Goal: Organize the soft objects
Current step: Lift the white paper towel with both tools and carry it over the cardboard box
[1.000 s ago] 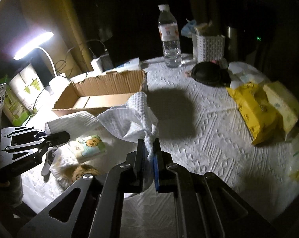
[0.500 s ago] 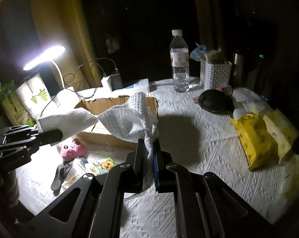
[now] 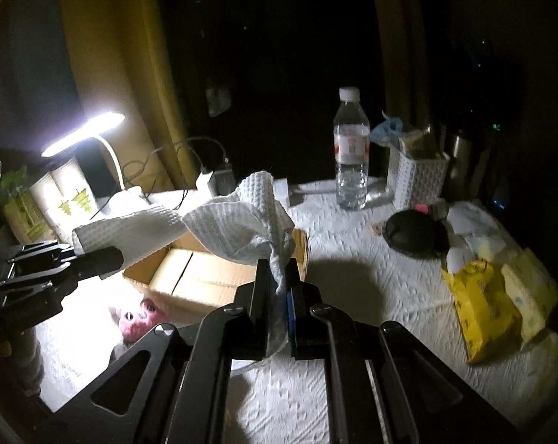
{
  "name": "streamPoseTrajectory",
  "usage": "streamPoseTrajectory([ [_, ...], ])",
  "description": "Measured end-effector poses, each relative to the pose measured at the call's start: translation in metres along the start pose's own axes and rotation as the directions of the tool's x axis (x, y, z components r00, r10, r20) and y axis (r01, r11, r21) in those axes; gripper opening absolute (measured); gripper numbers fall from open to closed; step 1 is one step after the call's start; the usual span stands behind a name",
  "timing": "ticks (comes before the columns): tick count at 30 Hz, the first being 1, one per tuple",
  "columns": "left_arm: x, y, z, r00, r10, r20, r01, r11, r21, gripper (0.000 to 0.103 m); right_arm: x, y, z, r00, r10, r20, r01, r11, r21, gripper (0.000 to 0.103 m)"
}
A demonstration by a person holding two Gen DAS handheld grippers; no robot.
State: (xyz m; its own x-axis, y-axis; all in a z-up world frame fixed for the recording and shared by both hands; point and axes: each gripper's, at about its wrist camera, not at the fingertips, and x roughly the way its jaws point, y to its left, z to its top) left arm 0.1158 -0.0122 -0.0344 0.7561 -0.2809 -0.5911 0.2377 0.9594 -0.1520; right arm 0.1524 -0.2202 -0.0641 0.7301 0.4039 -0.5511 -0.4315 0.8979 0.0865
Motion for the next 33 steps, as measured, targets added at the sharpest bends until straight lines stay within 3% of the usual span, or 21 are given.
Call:
streamPoseTrajectory([
  [8, 0.018, 0.001, 0.018, 1.0, -0.018, 0.025, 0.017, 1.0, 0.022, 0.01, 0.018, -0.005, 0.024, 1.0, -0.001, 0.027, 0.001, 1.0, 0.006, 0.008],
  [16, 0.05, 0.007, 0.021, 1.0, -0.023, 0.015, 0.022, 1.0, 0.013, 0.01, 0.053, -0.004, 0.03, 1.0, 0.008, -0.003, -0.008, 1.0, -0.006, 0.008],
  [33, 0.133, 0.023, -0.006, 0.986, -0.004, -0.166, -0.004, 0.999, -0.047, 0.01, 0.133, -0.013, -0.012, 0.984, 0.042, -0.174, -0.038, 0.999, 0.031, 0.008],
])
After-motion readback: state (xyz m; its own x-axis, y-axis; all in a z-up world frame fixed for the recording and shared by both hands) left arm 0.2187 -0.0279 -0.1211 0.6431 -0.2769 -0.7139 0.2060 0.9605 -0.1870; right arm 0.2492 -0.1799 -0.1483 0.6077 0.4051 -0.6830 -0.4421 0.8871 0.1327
